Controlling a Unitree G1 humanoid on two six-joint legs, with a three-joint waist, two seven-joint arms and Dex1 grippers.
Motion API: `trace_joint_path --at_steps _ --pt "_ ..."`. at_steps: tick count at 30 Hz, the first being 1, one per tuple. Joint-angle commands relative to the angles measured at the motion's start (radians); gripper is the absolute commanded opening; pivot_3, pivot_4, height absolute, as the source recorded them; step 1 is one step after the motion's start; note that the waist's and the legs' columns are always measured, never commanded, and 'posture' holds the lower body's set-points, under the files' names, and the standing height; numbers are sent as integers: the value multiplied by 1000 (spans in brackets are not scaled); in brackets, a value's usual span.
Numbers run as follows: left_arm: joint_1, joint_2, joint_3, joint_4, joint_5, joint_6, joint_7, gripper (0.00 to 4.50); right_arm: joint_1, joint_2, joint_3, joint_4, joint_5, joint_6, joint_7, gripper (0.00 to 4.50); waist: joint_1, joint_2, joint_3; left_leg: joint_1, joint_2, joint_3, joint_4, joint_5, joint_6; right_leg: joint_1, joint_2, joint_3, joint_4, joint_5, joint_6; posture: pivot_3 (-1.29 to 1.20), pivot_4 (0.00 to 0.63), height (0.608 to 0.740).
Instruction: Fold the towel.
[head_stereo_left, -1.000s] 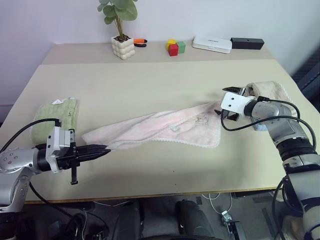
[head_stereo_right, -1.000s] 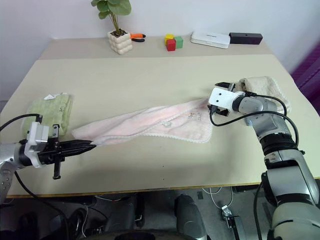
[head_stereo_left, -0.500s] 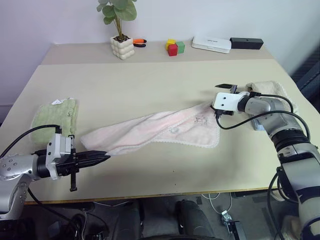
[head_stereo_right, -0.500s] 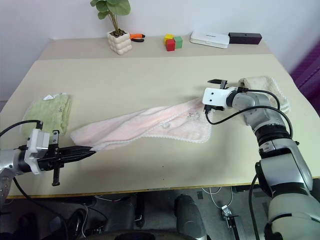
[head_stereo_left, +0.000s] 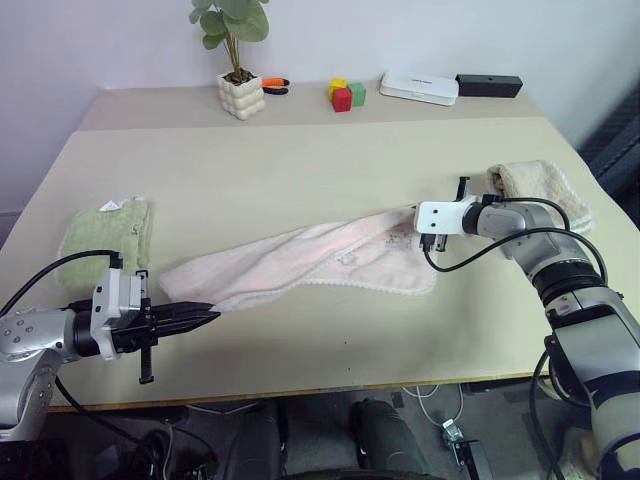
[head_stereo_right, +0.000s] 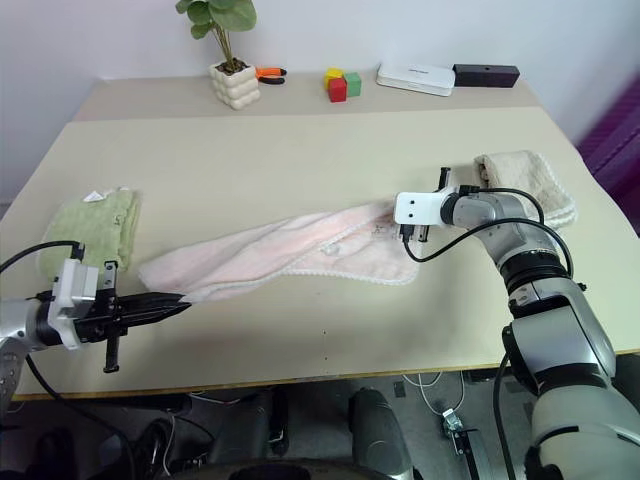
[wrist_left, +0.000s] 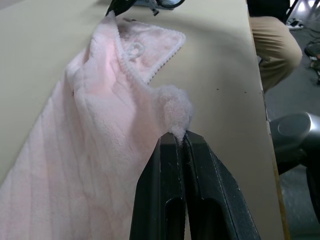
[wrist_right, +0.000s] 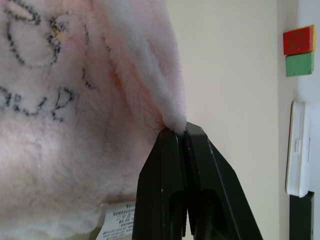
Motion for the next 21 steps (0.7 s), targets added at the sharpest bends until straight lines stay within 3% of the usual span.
trace_joint_path --at_steps 1,6,11,17,21 --pt "-44 4 53 44 -19 36 60 0 16 -59 -56 -88 73 -11 71 9 1 0 0 0 0 0 0 0 0 0 0 0 0 0 0 0 150 735" --pt "-180 -32 43 127 -9 85 182 0 113 -118 -122 -299 235 52 254 9 4 0 0 0 0 0 0 0 0 1 0 0 0 1 3 0 150 735" --pt "-452 -88 -76 380 186 -12 314 0 81 -98 -159 -395 271 155 267 9 3 0 0 1 0 -1 2 0 0 2 1 0 1 2 3 0 150 735" --pt "-1043 -158 -222 1030 508 -284 627 0 -183 -6 -102 -73 108 91 9 9 9 -2 1 0 -1 -1 3 1 -1 2 2 -1 2 2 4 0 150 735" --pt "-1368 -117 -273 1341 631 -434 759 0 -421 1 -100 122 30 93 -243 9 4 -2 2 -9 -1 1 2 4 -6 -8 0 -1 0 2 4 0 150 735"
